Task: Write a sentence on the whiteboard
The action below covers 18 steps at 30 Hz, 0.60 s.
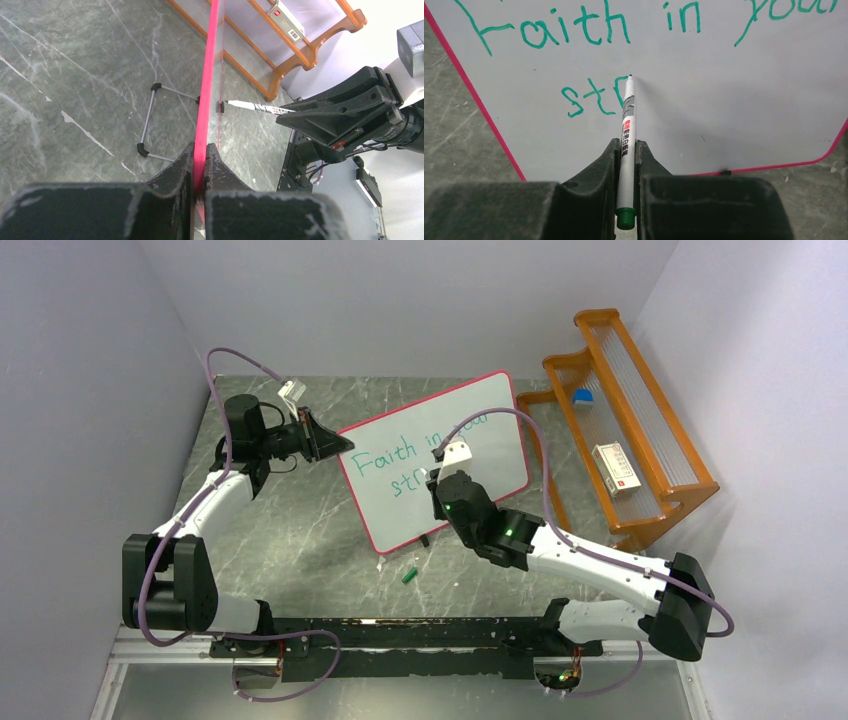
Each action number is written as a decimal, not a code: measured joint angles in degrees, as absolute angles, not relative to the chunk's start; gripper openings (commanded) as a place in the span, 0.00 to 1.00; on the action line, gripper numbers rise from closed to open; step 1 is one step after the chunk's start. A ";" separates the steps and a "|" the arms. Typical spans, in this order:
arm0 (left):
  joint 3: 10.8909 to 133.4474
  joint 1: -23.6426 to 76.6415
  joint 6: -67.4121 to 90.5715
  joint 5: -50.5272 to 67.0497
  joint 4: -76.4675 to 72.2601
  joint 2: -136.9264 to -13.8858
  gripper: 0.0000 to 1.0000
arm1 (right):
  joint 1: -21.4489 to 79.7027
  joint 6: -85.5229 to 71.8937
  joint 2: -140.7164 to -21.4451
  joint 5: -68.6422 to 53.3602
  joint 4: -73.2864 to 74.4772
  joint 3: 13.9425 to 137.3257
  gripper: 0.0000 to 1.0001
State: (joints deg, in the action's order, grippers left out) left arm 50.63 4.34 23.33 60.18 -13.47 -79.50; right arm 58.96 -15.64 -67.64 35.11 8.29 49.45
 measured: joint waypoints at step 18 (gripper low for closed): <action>50.63 4.34 23.33 60.20 -13.47 -79.50 0.05 | 58.92 -17.58 -67.26 33.89 9.91 47.18 0.00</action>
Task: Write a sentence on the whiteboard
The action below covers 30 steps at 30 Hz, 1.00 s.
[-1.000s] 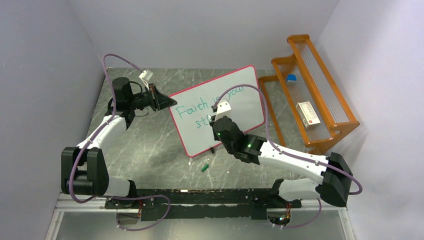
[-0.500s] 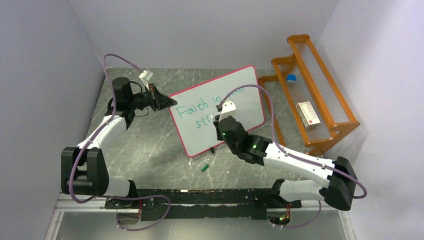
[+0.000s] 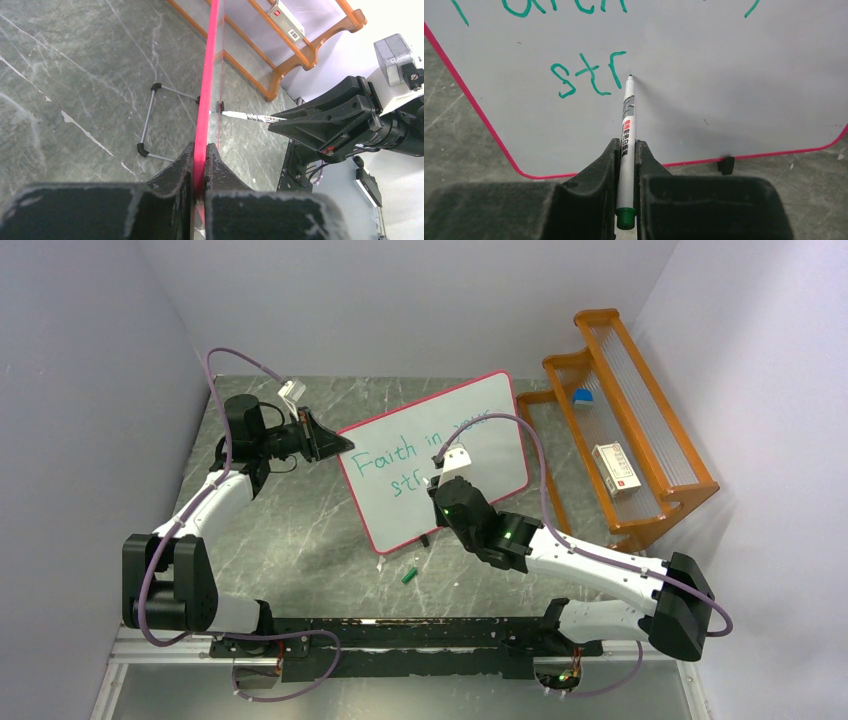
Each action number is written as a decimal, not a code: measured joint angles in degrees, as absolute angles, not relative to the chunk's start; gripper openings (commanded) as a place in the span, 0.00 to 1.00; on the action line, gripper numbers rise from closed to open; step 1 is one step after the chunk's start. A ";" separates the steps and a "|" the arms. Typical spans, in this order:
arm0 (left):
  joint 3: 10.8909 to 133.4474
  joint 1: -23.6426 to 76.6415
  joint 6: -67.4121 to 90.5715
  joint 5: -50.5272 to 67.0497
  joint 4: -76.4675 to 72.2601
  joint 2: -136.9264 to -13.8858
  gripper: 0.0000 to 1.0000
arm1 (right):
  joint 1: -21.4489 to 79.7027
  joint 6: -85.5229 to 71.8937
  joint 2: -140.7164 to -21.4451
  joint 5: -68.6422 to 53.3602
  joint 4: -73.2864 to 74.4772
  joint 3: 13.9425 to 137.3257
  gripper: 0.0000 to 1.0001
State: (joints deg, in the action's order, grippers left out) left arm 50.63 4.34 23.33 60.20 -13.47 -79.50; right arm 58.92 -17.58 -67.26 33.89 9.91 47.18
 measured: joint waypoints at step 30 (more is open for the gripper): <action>50.63 4.34 23.31 60.16 -13.43 -79.55 0.05 | 57.34 -17.61 -68.18 35.48 9.15 47.18 0.00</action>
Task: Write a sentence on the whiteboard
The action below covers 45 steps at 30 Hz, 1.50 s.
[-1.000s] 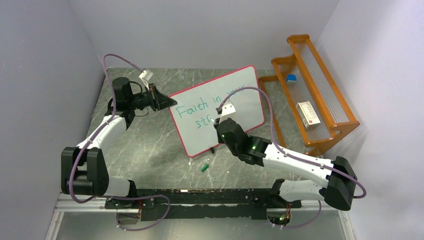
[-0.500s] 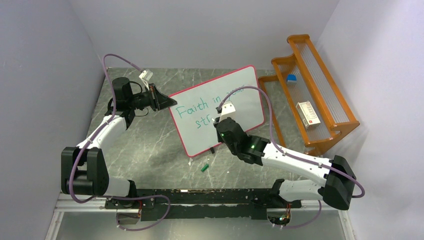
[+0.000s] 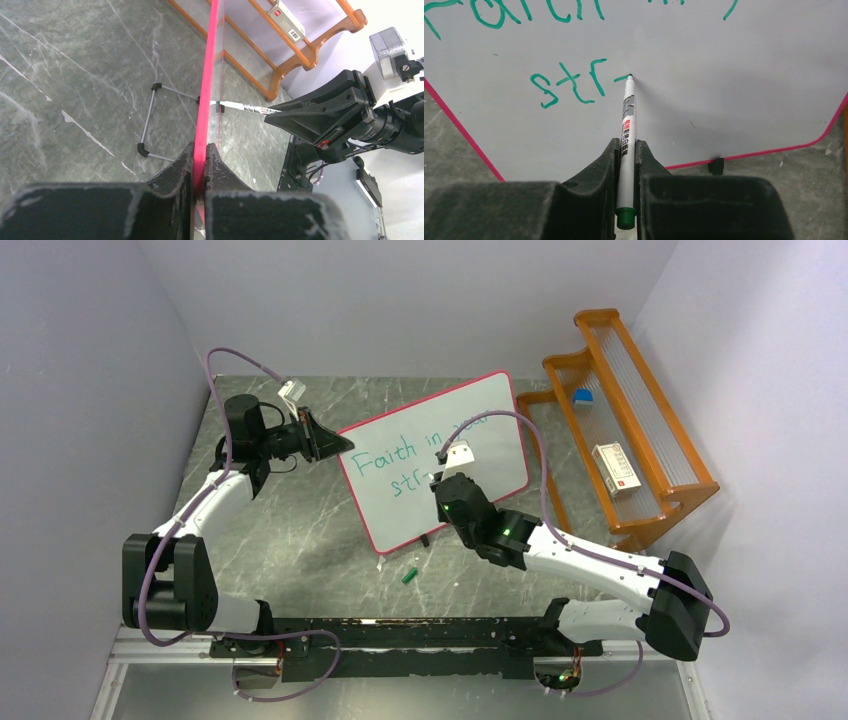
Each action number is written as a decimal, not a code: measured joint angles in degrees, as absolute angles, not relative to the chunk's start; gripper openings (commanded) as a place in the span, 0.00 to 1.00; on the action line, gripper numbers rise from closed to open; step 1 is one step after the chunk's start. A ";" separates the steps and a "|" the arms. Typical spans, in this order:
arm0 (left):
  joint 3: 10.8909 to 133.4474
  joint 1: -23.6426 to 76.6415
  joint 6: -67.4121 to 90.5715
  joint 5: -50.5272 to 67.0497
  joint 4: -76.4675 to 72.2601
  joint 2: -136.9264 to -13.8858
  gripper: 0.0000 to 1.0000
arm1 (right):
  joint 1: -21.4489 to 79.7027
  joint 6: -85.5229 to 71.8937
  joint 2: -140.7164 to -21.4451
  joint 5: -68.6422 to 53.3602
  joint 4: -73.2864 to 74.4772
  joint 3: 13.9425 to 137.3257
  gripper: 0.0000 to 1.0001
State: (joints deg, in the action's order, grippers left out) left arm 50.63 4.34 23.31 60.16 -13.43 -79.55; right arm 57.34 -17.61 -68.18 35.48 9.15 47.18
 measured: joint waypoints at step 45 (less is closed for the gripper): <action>50.63 4.34 23.31 60.12 -13.43 -79.57 0.05 | 56.93 -15.59 -68.29 32.91 6.79 47.24 0.00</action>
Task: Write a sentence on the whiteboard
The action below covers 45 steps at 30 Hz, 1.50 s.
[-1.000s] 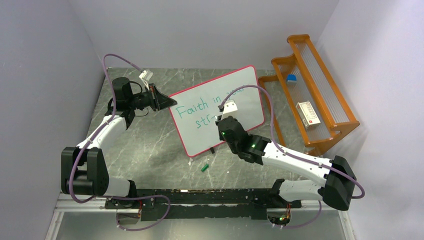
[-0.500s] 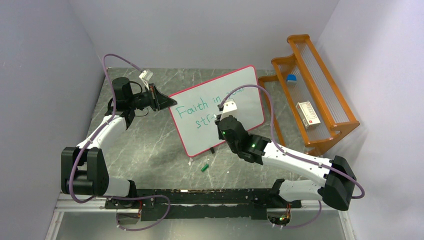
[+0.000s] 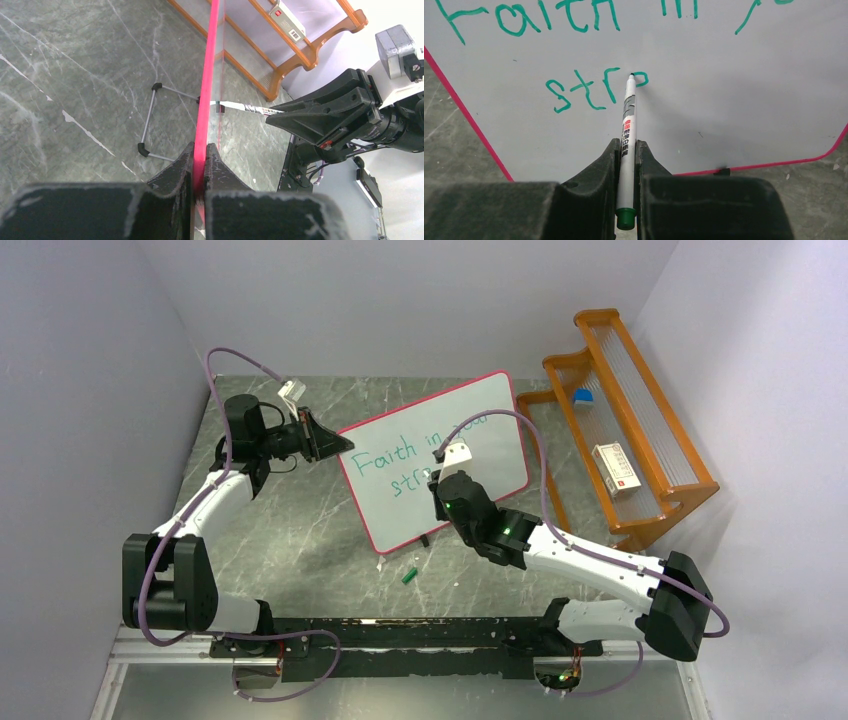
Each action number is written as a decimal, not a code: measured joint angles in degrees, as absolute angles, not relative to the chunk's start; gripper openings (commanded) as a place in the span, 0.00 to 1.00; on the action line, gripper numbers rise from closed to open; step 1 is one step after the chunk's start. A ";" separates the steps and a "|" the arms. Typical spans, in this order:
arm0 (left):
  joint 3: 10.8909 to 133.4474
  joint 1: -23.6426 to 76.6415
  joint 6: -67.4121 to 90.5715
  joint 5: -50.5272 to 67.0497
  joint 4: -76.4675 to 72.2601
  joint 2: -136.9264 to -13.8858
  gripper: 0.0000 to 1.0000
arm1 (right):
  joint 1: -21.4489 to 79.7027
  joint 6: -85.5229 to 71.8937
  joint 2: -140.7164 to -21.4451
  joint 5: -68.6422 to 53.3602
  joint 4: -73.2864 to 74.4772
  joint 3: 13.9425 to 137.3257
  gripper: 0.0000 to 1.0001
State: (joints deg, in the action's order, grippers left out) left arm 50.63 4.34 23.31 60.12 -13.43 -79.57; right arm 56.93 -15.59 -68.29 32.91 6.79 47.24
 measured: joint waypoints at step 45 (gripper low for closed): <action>50.65 4.34 23.27 60.16 -13.39 -79.57 0.05 | 57.10 -17.12 -67.26 34.50 11.84 46.13 0.00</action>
